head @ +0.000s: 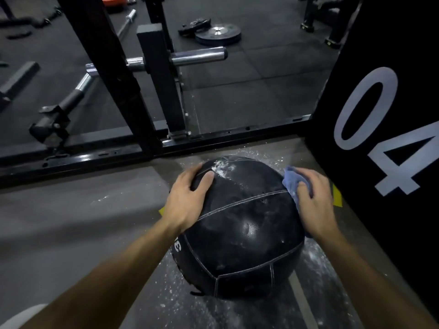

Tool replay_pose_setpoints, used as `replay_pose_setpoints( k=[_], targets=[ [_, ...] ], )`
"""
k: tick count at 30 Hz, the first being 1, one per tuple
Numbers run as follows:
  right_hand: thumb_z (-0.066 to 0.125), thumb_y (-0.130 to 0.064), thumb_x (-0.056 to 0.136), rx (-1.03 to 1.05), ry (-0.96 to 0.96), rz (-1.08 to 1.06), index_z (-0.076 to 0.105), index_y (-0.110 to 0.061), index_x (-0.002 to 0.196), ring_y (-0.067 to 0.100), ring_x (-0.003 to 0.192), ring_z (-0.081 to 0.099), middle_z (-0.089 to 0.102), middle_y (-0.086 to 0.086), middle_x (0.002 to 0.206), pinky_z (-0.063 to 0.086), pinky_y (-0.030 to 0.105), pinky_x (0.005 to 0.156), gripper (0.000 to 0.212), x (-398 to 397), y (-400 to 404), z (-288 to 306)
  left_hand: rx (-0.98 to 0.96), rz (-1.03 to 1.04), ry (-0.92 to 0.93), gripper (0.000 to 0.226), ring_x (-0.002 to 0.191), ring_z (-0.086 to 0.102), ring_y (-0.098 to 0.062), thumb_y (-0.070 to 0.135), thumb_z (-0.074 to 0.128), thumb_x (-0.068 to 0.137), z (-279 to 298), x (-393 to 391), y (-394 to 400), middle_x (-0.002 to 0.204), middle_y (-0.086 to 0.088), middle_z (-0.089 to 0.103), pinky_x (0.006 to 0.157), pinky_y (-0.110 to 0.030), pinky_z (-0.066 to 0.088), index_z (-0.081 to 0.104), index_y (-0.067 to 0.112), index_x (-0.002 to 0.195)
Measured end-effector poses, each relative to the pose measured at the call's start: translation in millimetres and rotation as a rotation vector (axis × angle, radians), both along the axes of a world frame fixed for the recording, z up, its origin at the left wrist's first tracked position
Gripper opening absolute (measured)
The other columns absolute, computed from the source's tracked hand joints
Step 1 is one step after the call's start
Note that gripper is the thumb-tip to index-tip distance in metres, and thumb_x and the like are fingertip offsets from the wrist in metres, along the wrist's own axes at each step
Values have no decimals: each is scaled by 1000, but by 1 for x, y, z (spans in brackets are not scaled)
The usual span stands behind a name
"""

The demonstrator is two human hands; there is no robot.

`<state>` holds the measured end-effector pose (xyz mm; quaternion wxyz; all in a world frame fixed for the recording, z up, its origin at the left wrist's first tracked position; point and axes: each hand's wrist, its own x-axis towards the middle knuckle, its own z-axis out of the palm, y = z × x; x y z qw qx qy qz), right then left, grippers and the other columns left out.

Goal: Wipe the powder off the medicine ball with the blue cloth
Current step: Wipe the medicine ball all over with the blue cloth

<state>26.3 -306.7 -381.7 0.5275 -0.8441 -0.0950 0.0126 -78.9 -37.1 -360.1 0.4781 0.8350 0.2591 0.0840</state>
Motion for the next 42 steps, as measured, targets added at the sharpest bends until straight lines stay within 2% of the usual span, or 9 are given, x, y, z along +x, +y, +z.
replay_pose_setpoints(
  k=[5, 10, 15, 19, 23, 29, 35, 38, 42],
  targets=[
    [45, -22, 106, 44, 269, -82, 69, -25, 84, 13, 95, 62, 71, -8, 101, 46, 27, 79, 32, 3, 0, 3, 127, 53, -35, 73, 138, 46, -7, 84, 39, 87, -4, -13, -27, 149, 22, 48, 118, -46, 39, 48, 45, 149],
    [39, -15, 101, 80, 196, -141, 62, 5, 91, 22, 85, 53, 59, 0, 84, 41, 22, 70, 31, -33, -9, 22, 267, 93, -46, 71, 143, 44, -10, 81, 38, 92, -3, -18, -52, 155, 18, 47, 118, -49, 37, 47, 43, 151],
    [34, -40, 97, -10, -73, -98, 61, -25, 149, 6, 154, 32, 39, -8, 166, 30, 43, 128, 61, -95, -6, 12, 247, 81, -16, 64, 142, 45, -14, 78, 40, 94, -2, -8, -48, 155, 16, 48, 117, -51, 39, 47, 47, 149],
    [58, -22, 90, -304, -537, 193, 60, -21, 151, 33, 161, 25, 34, 8, 171, 27, 62, 126, 61, -155, 29, 11, 226, 61, -6, 70, 138, 51, -19, 82, 38, 90, 1, 6, -44, 151, 9, 53, 116, -48, 40, 52, 43, 146],
    [68, -33, 84, -585, -721, 364, 66, -30, 145, 31, 161, 27, 38, 4, 170, 29, 71, 120, 61, -158, 43, -4, 238, -14, -25, 71, 138, 48, -18, 84, 33, 91, 1, 2, -42, 149, 8, 52, 118, -49, 34, 51, 43, 147],
    [44, -41, 90, -557, -388, 133, 60, -31, 149, 33, 157, 32, 41, 5, 168, 25, 60, 126, 62, -84, 22, 43, 357, 47, -18, 72, 141, 45, -18, 78, 32, 90, -1, -6, -64, 151, 8, 51, 118, -51, 34, 51, 41, 149],
    [58, -57, 74, -225, 535, 63, 81, -28, 99, 12, 104, 71, 78, -13, 112, 50, 36, 109, 45, 35, -2, 47, 426, 42, 3, 69, 152, 27, -14, 76, 28, 93, -2, -30, -97, 161, 11, 36, 125, -51, 22, 41, 45, 153],
    [46, -44, 83, -373, 447, 106, 73, -21, 90, 20, 98, 63, 73, -5, 109, 47, 35, 90, 37, 19, 5, 61, 417, 59, -9, 65, 154, 24, -15, 72, 27, 96, -5, -36, -103, 164, 10, 33, 126, -52, 20, 40, 45, 154],
    [26, -47, 86, -471, -73, 220, 69, -29, 138, 18, 144, 48, 55, -9, 155, 36, 44, 122, 71, -25, 13, 65, 422, 62, -50, 58, 155, 25, -16, 58, 21, 103, -8, -33, -101, 166, 8, 32, 127, -52, 19, 40, 41, 156]
  ],
)
